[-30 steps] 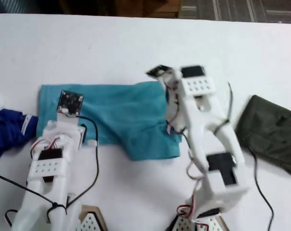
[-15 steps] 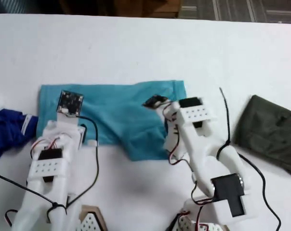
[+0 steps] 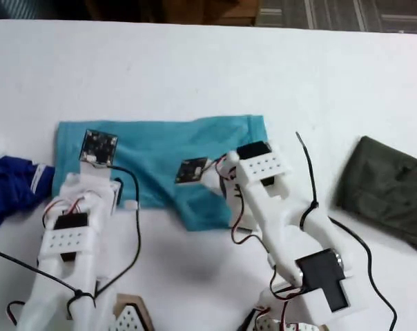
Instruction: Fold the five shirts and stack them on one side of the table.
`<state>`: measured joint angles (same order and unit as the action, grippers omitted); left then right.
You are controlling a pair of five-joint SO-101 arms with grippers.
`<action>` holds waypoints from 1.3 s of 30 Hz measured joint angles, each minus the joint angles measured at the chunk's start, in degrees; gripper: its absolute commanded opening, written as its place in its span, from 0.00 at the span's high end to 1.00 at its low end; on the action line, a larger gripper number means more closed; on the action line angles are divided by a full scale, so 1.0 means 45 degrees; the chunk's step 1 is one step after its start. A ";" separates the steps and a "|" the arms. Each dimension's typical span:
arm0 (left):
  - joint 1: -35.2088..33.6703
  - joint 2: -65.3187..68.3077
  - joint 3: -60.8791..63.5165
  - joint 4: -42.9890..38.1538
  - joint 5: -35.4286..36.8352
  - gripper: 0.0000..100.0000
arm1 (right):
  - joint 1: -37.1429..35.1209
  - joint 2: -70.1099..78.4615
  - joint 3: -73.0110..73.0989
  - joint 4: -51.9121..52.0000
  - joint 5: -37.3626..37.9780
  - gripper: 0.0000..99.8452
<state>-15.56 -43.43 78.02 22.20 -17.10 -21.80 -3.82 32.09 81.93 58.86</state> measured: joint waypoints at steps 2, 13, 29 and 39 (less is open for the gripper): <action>0.0000 0.0000 0.0000 0.0000 0.0000 0.81 | -0.0020 0.0645 -0.0176 0.0000 0.0059 0.80; 0.0000 0.0000 0.0000 0.0000 0.0000 0.81 | 0.0039 0.3399 -0.2598 0.0293 0.0059 0.96; -0.0020 0.0000 0.0000 -0.0234 0.0000 0.81 | 0.0840 0.3556 -0.5392 0.2422 0.0059 0.98; -0.0039 0.0000 0.0000 -0.0234 0.0000 0.81 | 0.0488 0.3556 -0.3810 0.2208 0.0059 0.78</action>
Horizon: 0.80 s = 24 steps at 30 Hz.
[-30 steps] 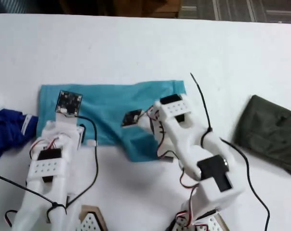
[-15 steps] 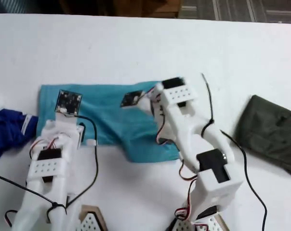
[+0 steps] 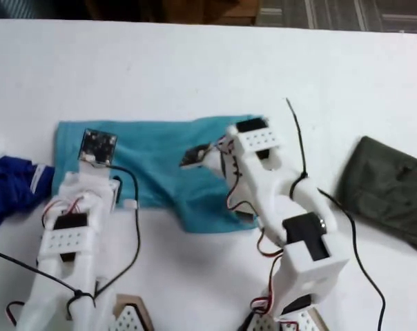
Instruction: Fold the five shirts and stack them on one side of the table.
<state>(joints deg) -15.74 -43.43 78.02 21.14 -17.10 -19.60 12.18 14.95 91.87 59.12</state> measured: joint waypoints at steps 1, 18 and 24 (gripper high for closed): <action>0.0020 0.0000 0.0000 0.0000 0.0000 0.81 | -0.0059 0.0000 0.0039 -0.0137 0.0000 0.78; -0.0020 0.0000 0.0000 0.0000 0.0000 0.81 | -0.0879 0.2071 0.0215 -0.1328 -0.0742 0.98; -0.0020 0.0000 0.0000 0.0000 0.0000 0.81 | -0.0899 0.2716 -0.0332 -0.1289 -0.1172 0.98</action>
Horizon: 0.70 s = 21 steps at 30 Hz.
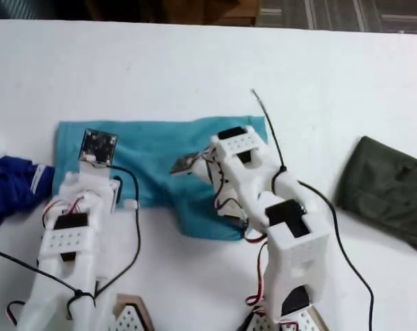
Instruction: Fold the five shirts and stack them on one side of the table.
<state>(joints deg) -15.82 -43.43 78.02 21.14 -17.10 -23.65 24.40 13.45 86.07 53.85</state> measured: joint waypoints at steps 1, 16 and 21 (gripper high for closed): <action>0.0000 0.0000 0.0000 0.0000 0.0000 0.81 | 0.0000 0.0000 -0.0020 0.0000 -0.0020 0.98; 0.0000 0.0000 0.0000 0.0000 0.0000 0.81 | 0.0801 0.0195 -0.4591 0.2716 -0.0117 0.98; 0.0000 0.0000 0.0000 0.0000 0.0000 0.81 | 0.0723 0.0254 -0.5919 0.3028 -0.0117 0.98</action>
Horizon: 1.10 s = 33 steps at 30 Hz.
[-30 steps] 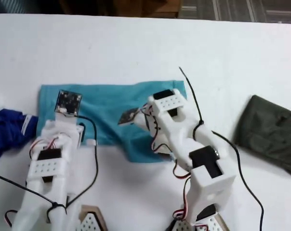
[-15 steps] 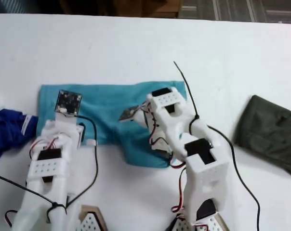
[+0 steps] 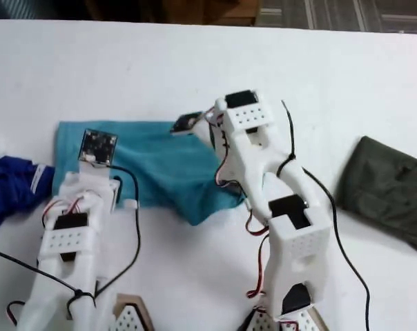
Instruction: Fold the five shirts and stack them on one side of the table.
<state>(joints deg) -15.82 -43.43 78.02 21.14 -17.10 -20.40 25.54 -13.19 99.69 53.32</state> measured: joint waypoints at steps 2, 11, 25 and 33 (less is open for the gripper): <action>0.0000 0.0000 0.0000 0.0000 0.0000 0.81 | 0.0039 0.0000 -0.0410 0.0000 0.0000 0.98; 0.0020 0.0000 0.0000 0.0000 0.0000 0.81 | -0.0098 0.0000 -0.1114 -0.1055 0.0000 0.98; 0.0000 0.0000 0.0000 0.0000 0.0000 0.81 | -0.0078 0.1524 -0.1817 -0.3516 -0.1661 0.98; 0.0000 0.0000 0.0000 0.0000 0.0000 0.81 | -0.0078 0.4571 -0.5958 -0.3516 -0.2637 0.98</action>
<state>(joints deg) -15.82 -43.43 78.02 21.14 -17.10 -20.75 46.11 -40.00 83.87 41.45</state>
